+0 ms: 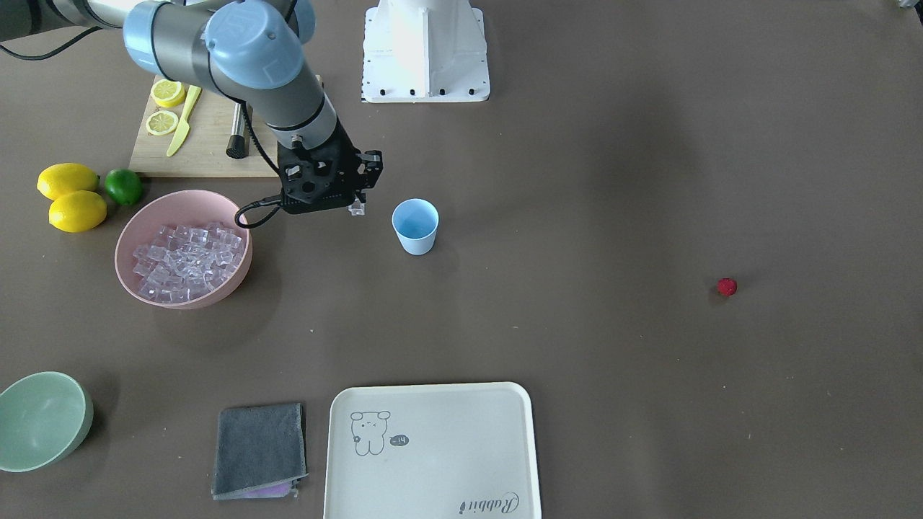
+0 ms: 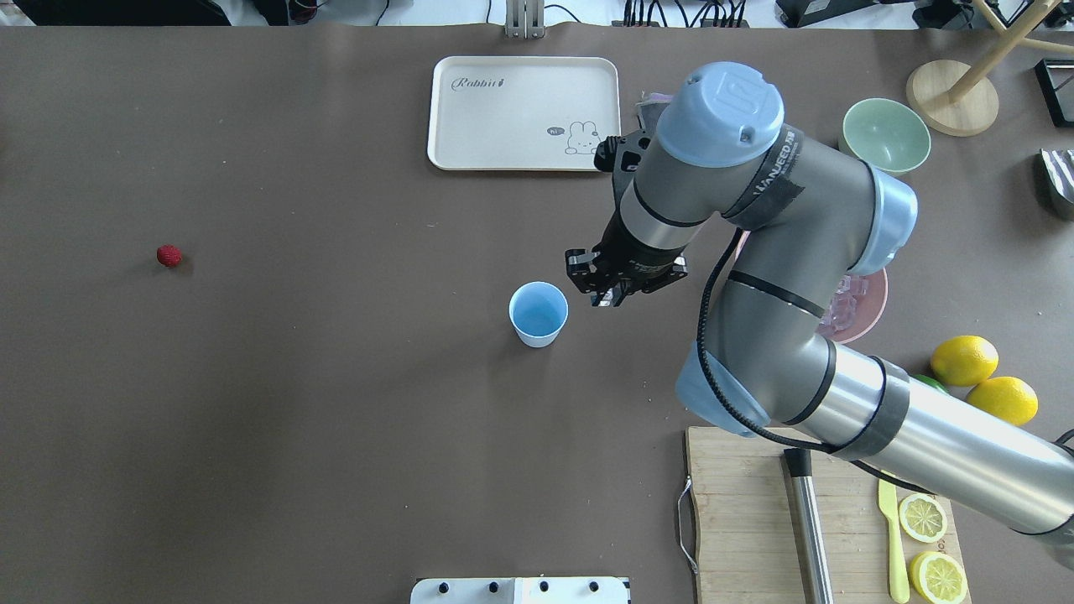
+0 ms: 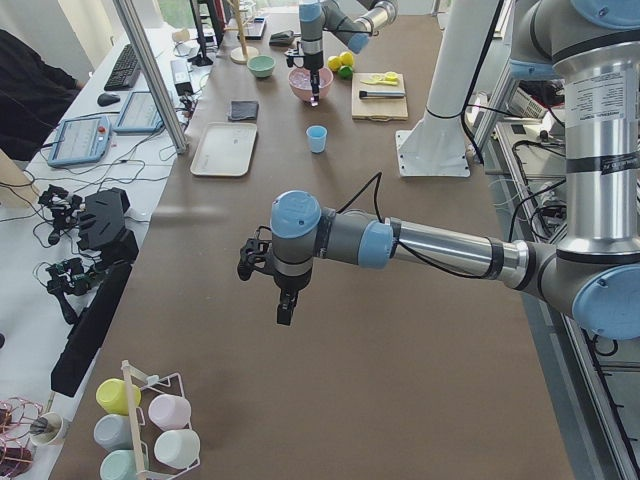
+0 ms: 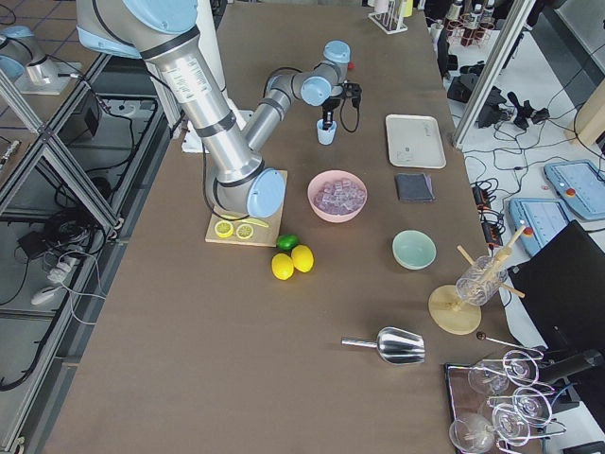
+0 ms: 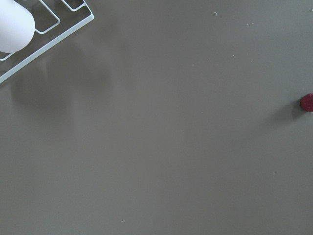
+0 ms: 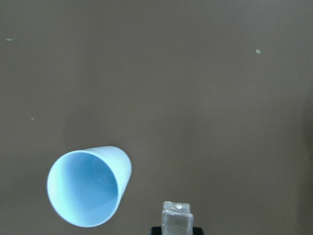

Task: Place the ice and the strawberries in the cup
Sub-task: 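Carry the ice cube over the light-blue cup and release it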

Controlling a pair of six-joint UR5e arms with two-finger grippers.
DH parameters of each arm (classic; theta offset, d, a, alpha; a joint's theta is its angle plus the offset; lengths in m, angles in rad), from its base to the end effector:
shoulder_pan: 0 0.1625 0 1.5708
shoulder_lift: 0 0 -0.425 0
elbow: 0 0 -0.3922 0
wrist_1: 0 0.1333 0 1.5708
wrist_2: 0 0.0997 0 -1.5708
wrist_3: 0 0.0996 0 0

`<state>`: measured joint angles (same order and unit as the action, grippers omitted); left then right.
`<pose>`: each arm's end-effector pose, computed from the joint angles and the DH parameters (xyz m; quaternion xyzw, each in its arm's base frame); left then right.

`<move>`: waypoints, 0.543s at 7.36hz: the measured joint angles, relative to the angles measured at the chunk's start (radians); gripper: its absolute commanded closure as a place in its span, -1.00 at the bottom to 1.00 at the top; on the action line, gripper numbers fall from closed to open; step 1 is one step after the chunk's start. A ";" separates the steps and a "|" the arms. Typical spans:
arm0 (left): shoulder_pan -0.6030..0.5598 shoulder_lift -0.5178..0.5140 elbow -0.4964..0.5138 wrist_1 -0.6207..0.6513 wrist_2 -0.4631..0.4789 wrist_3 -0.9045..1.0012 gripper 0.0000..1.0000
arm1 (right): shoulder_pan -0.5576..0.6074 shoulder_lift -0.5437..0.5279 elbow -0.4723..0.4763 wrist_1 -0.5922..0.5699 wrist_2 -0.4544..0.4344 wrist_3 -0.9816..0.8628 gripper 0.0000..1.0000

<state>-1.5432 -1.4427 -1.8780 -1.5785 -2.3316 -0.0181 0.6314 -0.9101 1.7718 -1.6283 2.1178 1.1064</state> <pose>-0.0524 -0.4446 0.5665 0.0781 0.3716 0.0390 0.9243 -0.4738 -0.4475 0.1876 -0.0159 -0.4511 -0.0314 0.8918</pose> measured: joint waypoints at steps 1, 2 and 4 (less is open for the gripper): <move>0.000 0.000 0.000 0.000 0.000 0.000 -0.94 | -0.027 0.025 -0.009 0.001 -0.013 0.042 1.00; 0.000 0.000 -0.001 0.000 0.000 0.000 -0.94 | -0.045 0.037 -0.015 0.002 -0.029 0.066 1.00; 0.000 -0.001 -0.006 0.000 0.000 0.000 -0.94 | -0.061 0.051 -0.031 0.003 -0.051 0.088 1.00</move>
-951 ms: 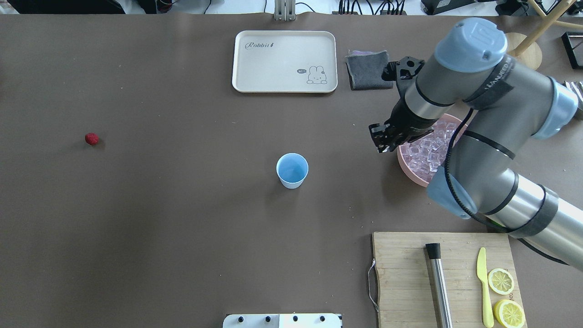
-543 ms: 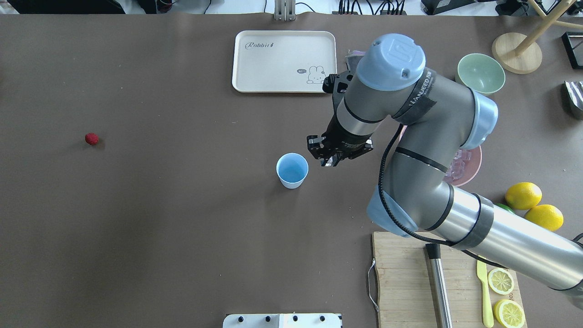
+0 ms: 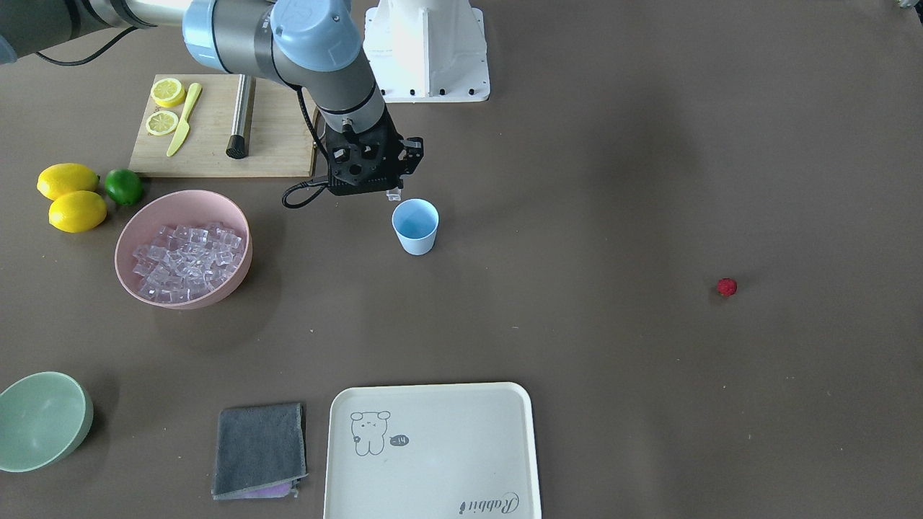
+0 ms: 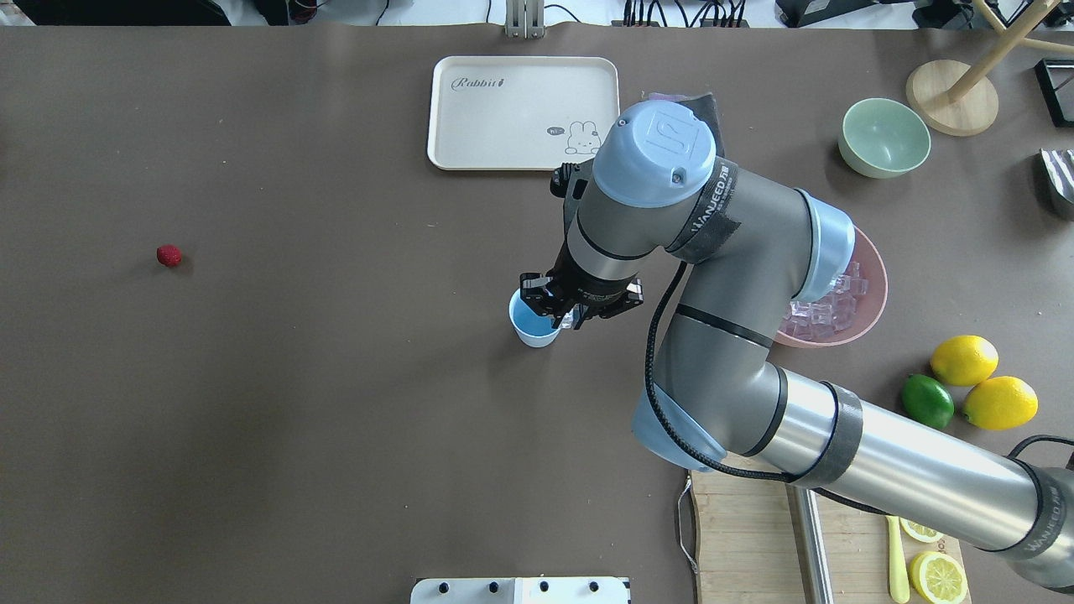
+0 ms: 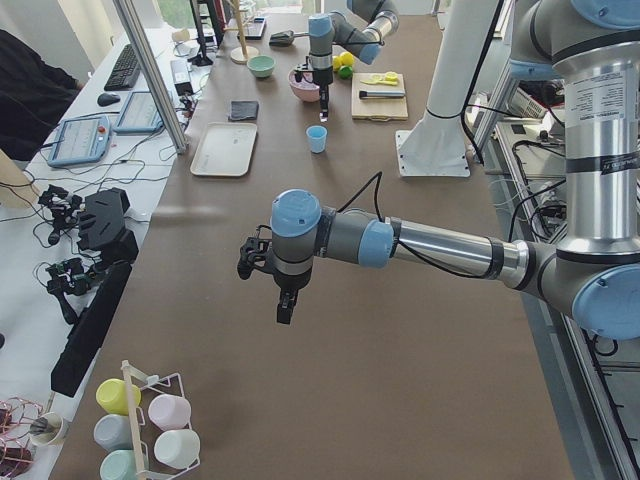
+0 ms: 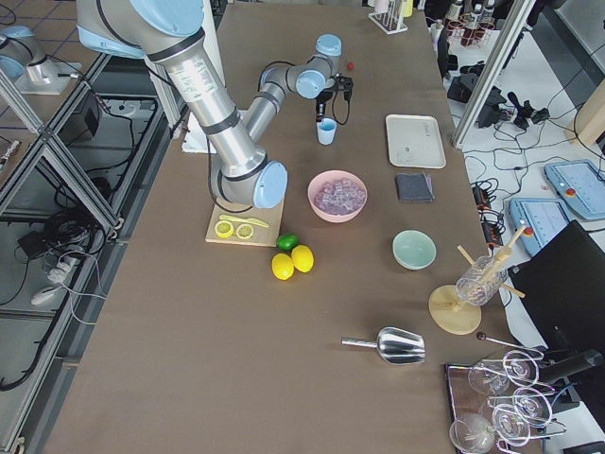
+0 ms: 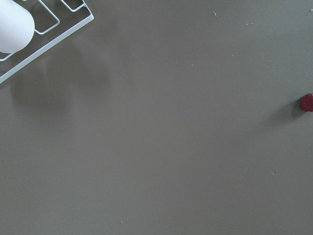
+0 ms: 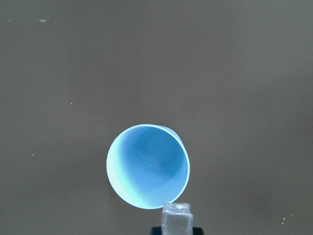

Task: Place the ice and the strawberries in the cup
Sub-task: 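Carry the ice cube over the light-blue cup and release it, then return the right gripper to the pink bowl and grasp another ice cube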

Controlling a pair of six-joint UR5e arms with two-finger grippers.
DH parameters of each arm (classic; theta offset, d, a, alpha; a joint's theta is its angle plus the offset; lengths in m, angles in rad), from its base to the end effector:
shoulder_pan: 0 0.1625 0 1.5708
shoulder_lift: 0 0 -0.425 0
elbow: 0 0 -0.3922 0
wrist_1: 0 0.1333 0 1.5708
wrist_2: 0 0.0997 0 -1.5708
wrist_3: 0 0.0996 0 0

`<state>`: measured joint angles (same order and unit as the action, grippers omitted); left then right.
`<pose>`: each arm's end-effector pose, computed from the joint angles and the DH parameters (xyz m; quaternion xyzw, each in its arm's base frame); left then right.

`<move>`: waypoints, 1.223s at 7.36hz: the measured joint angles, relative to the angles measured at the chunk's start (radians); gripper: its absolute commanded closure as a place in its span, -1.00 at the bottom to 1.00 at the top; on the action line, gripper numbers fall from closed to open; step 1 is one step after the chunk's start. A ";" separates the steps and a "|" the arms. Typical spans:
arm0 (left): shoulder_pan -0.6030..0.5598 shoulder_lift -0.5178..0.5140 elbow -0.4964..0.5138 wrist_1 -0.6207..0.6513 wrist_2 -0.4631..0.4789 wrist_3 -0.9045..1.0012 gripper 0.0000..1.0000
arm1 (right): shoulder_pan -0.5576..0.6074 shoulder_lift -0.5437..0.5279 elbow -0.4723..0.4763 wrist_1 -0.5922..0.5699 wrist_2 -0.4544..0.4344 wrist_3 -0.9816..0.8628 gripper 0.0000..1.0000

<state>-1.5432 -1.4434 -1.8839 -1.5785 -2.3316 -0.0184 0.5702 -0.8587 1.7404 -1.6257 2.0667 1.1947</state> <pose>-0.0524 -0.4448 0.5633 0.0811 0.3715 0.0401 0.9240 -0.5084 -0.4281 0.1675 -0.0226 -0.4491 -0.0121 0.8931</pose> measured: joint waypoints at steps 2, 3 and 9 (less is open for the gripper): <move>0.000 -0.001 -0.002 0.000 0.000 0.000 -0.94 | -0.003 0.041 -0.070 0.042 -0.004 0.039 1.00; 0.000 -0.002 -0.003 0.000 0.000 0.000 -0.94 | -0.002 0.051 -0.108 0.094 -0.005 0.064 -0.12; -0.007 0.000 -0.008 0.001 -0.024 -0.002 -0.94 | 0.057 -0.008 -0.076 0.141 0.039 0.079 -0.31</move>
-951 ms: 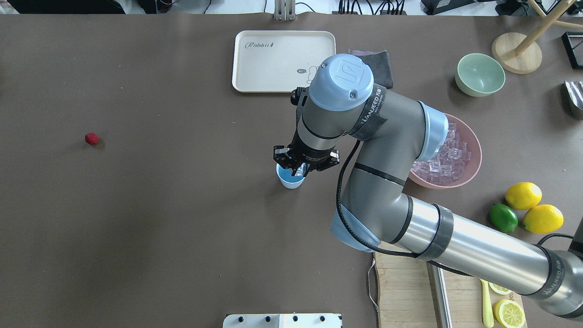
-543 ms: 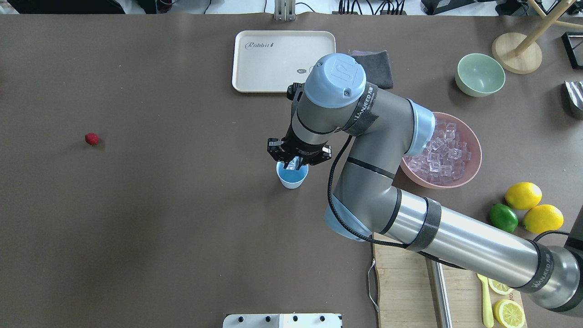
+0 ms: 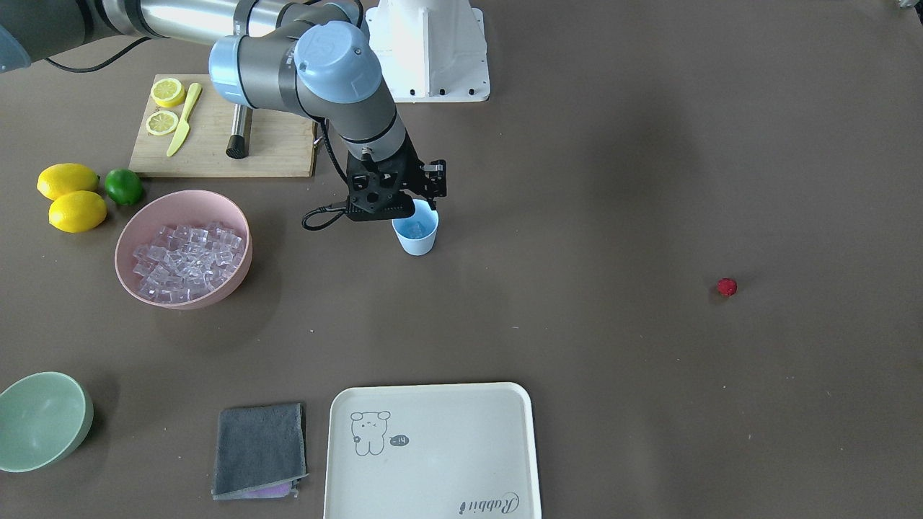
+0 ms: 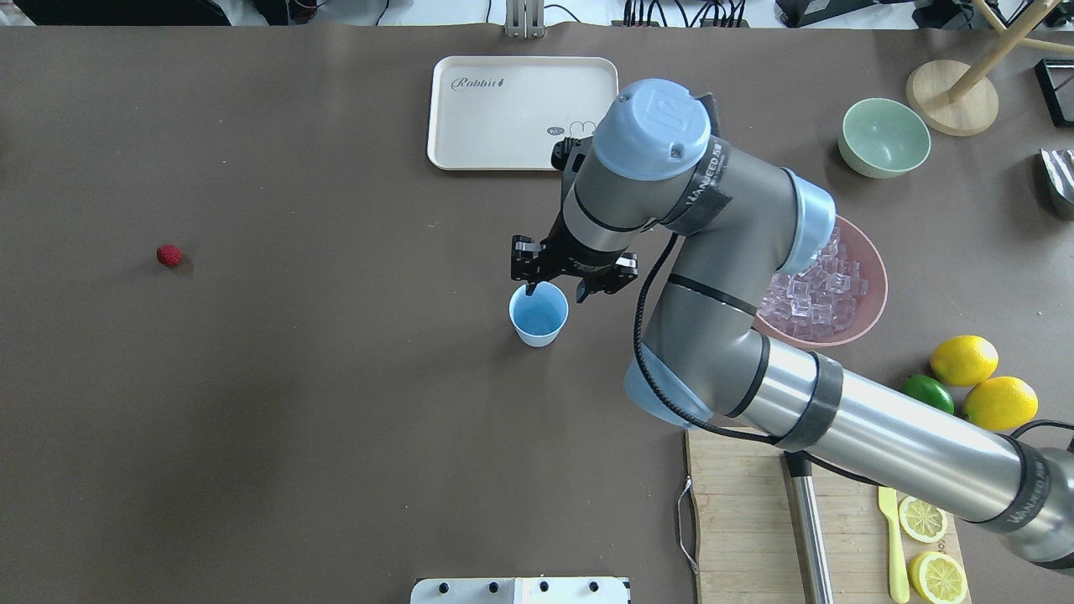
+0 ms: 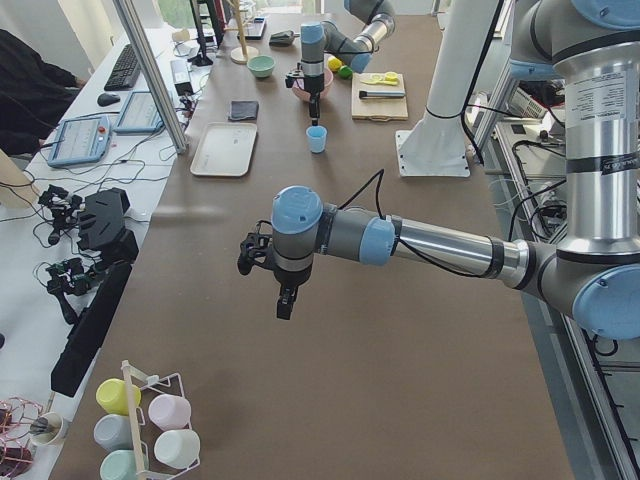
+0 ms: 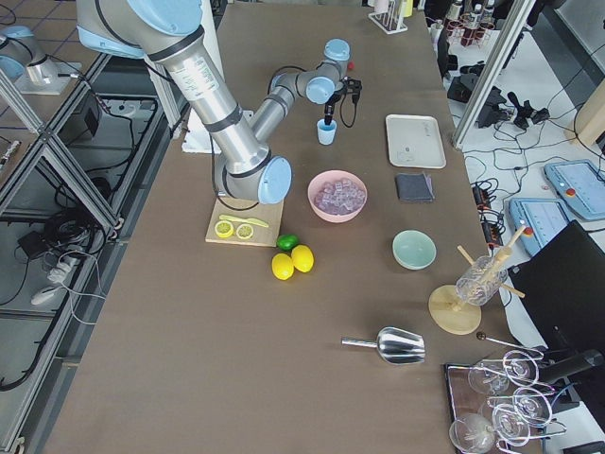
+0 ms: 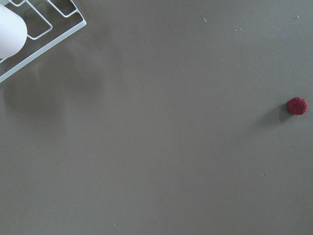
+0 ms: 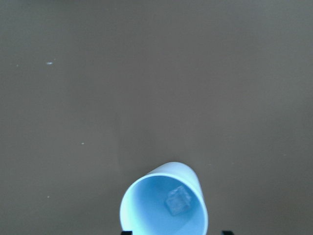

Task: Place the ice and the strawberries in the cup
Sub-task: 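Return the right gripper to the pink bowl and grasp another ice cube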

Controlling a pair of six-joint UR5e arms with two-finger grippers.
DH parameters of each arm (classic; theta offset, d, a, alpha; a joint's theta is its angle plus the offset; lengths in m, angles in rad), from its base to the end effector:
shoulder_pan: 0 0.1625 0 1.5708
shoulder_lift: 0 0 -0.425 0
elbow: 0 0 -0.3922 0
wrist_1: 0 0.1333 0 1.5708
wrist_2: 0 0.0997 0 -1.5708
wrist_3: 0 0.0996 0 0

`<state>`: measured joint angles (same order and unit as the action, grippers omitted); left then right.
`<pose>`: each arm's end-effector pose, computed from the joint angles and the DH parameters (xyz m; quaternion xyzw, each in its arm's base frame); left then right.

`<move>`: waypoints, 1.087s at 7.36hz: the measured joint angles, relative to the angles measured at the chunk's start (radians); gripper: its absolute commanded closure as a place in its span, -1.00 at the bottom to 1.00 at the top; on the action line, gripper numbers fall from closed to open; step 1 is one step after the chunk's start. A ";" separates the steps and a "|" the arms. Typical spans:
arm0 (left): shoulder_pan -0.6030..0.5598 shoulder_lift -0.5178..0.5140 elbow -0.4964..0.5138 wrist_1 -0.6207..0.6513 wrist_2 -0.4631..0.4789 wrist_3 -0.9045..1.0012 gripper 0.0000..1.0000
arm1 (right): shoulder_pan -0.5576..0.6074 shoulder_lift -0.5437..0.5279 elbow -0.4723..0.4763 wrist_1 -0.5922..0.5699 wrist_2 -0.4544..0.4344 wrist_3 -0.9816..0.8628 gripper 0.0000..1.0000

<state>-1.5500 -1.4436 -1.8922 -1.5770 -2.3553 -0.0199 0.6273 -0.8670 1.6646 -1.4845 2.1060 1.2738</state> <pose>-0.0537 -0.4439 0.5576 0.0847 0.3822 0.0387 0.9194 -0.5008 -0.4650 0.1831 -0.0300 -0.4758 0.0318 0.8785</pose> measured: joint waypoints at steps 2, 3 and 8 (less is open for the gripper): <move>-0.001 0.000 0.001 0.000 -0.001 0.000 -0.94 | 0.100 -0.133 0.107 0.000 0.080 -0.013 -0.32; -0.001 0.001 0.001 0.000 0.000 0.000 -0.94 | 0.141 -0.194 0.150 0.002 0.103 -0.018 -0.35; -0.011 0.002 0.000 0.000 -0.001 0.000 -0.94 | 0.223 -0.468 0.265 0.013 0.107 -0.059 -0.35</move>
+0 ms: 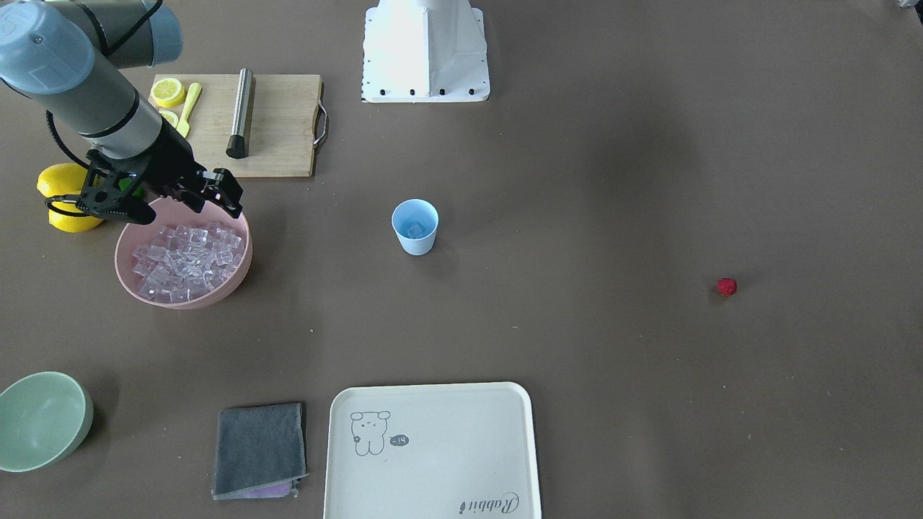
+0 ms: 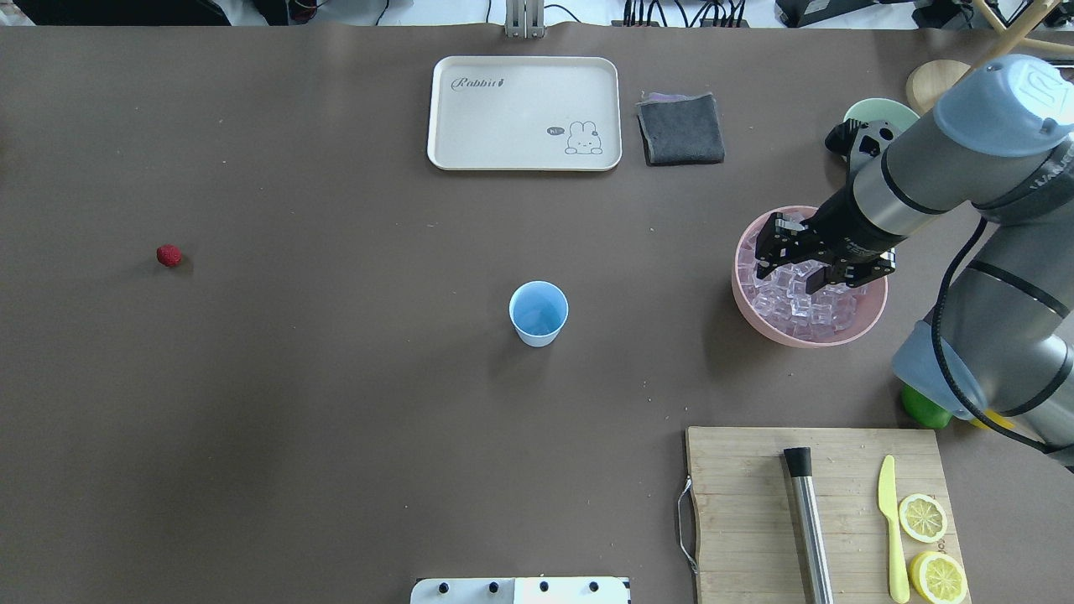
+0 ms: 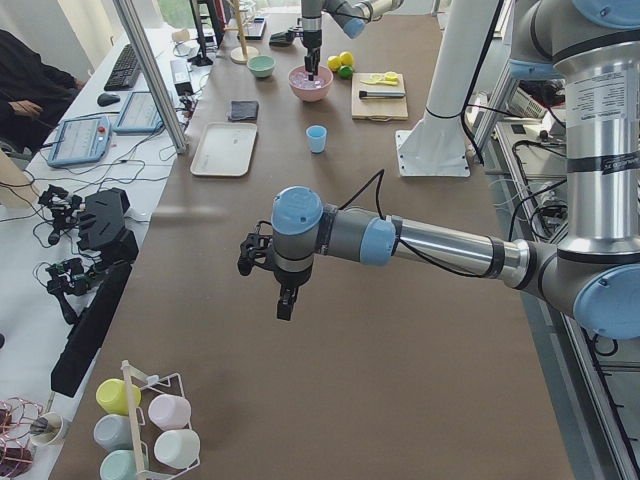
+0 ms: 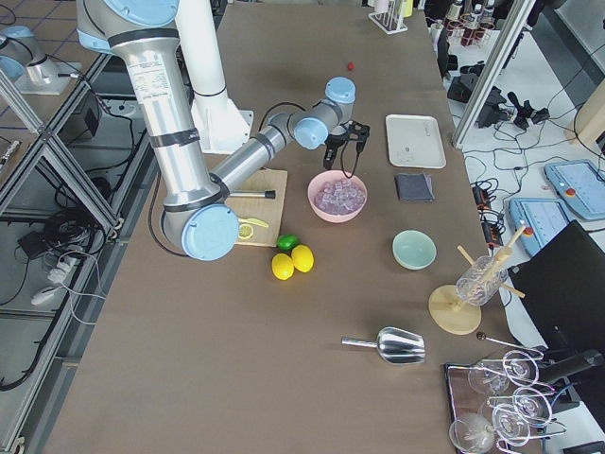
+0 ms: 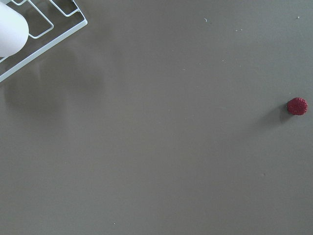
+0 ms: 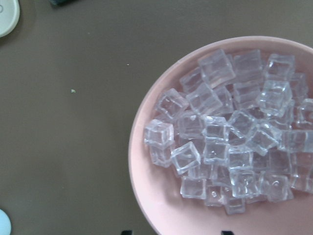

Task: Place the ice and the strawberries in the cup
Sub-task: 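Return the right gripper to the pink bowl and grasp another ice cube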

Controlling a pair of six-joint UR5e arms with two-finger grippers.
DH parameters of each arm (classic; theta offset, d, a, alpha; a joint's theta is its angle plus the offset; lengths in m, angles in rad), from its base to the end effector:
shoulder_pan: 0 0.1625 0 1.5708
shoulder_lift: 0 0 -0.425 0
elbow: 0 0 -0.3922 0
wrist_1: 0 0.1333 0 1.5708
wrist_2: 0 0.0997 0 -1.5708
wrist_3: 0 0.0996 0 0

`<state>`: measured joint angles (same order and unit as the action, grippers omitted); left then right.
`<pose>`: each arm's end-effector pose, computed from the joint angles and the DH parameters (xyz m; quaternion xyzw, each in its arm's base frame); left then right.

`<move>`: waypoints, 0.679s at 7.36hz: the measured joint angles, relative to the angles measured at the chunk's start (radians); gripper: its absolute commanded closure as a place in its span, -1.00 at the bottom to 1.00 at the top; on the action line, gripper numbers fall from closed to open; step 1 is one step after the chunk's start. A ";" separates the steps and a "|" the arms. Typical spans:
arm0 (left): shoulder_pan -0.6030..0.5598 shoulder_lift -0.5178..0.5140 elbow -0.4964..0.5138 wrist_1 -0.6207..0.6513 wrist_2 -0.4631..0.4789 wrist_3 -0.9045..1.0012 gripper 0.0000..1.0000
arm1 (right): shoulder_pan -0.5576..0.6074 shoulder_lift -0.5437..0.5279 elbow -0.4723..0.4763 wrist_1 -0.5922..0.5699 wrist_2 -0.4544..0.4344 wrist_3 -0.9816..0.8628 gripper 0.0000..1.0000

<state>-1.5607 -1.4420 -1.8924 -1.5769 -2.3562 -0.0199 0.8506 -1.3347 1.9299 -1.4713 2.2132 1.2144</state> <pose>-0.0584 -0.4426 0.5582 0.0860 0.3821 0.0335 0.9195 -0.3086 -0.4633 0.3533 -0.0611 -0.4344 0.1140 0.8914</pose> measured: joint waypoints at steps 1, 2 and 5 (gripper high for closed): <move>-0.001 0.000 0.000 0.000 0.000 0.000 -0.94 | 0.000 -0.017 -0.006 0.000 -0.015 -0.017 -0.35; -0.002 0.001 -0.001 -0.001 0.000 0.000 -0.94 | -0.003 -0.021 -0.021 0.001 -0.040 -0.028 -0.35; -0.003 0.005 -0.008 -0.002 0.001 0.000 -0.94 | -0.017 -0.028 -0.060 0.003 -0.068 -0.049 -0.36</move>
<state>-1.5640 -1.4371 -1.9008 -1.5785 -2.3549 -0.0199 0.8335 -1.3626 1.8701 -1.4683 2.1454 1.1655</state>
